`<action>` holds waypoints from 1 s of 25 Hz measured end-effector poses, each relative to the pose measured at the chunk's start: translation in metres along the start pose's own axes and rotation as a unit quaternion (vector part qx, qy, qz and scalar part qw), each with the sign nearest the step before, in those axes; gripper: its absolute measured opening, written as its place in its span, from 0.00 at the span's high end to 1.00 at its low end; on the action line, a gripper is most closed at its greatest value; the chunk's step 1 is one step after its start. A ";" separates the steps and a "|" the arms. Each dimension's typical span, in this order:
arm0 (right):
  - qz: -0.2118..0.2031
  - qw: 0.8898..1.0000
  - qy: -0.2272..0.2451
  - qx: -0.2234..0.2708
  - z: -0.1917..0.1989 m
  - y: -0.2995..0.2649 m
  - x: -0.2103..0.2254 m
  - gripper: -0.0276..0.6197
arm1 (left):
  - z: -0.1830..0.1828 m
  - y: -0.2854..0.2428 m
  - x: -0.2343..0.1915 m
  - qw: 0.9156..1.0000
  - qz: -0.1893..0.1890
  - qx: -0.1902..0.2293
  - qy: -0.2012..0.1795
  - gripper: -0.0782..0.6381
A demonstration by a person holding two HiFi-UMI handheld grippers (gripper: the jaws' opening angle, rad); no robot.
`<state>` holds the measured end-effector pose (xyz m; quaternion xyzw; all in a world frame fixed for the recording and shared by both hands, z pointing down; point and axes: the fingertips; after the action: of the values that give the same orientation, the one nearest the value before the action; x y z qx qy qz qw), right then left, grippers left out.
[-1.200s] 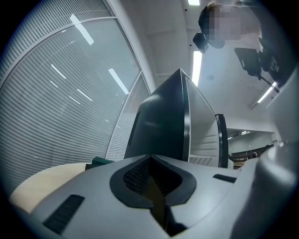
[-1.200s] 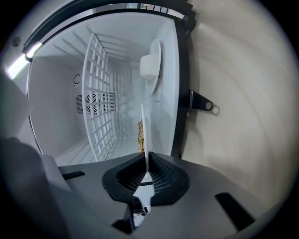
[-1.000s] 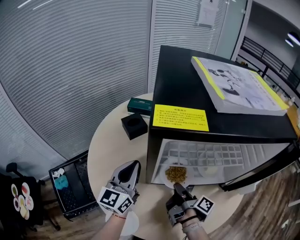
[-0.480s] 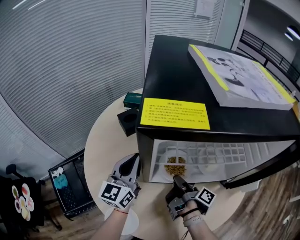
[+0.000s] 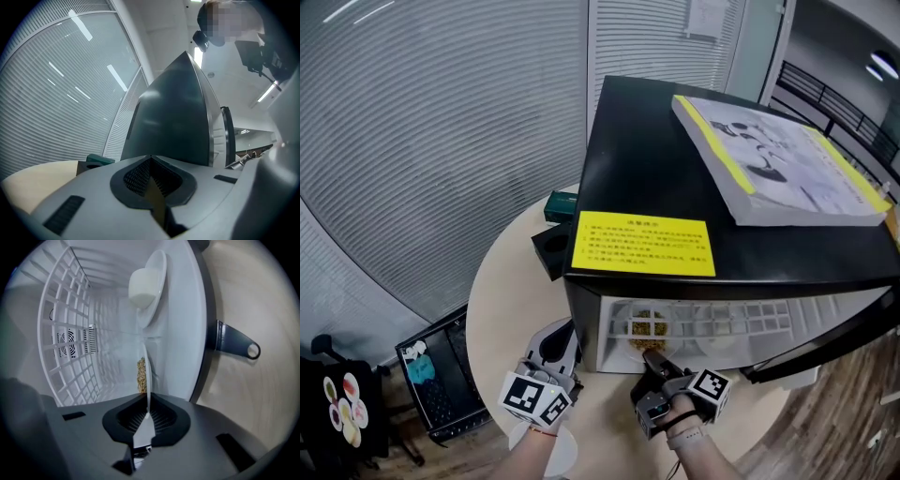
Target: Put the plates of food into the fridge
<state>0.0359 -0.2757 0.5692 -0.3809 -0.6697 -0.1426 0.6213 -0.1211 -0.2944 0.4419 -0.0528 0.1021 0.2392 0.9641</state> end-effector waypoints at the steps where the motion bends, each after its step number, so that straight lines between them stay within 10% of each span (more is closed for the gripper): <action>1: 0.011 1.000 0.009 -0.003 0.000 -0.001 0.000 0.93 | -0.001 0.000 0.000 1.000 0.000 0.001 0.001 0.88; 9: 0.116 0.976 0.178 -0.052 -0.001 -0.007 -0.004 0.92 | -0.004 0.001 -0.005 1.000 -0.002 0.008 -0.002 0.88; 17: 0.127 0.966 0.216 -0.056 -0.007 -0.010 -0.016 0.79 | -0.004 0.000 -0.007 1.000 -0.003 0.014 0.009 0.88; 25: 0.200 0.915 0.349 -0.037 -0.013 -0.004 -0.017 0.66 | -0.005 0.000 -0.009 1.000 -0.006 0.019 0.021 0.88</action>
<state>0.0416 -0.2925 0.5567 -0.4552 -0.3143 -0.1639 0.8168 -0.1299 -0.2997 0.4395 -0.0400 0.1264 0.2300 0.9641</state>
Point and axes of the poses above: the fingertips, and each gripper's own axes: y backward along the fingers, x to its right, z out of its underside, and after that the axes turned 10 degrees about -x, right-handed
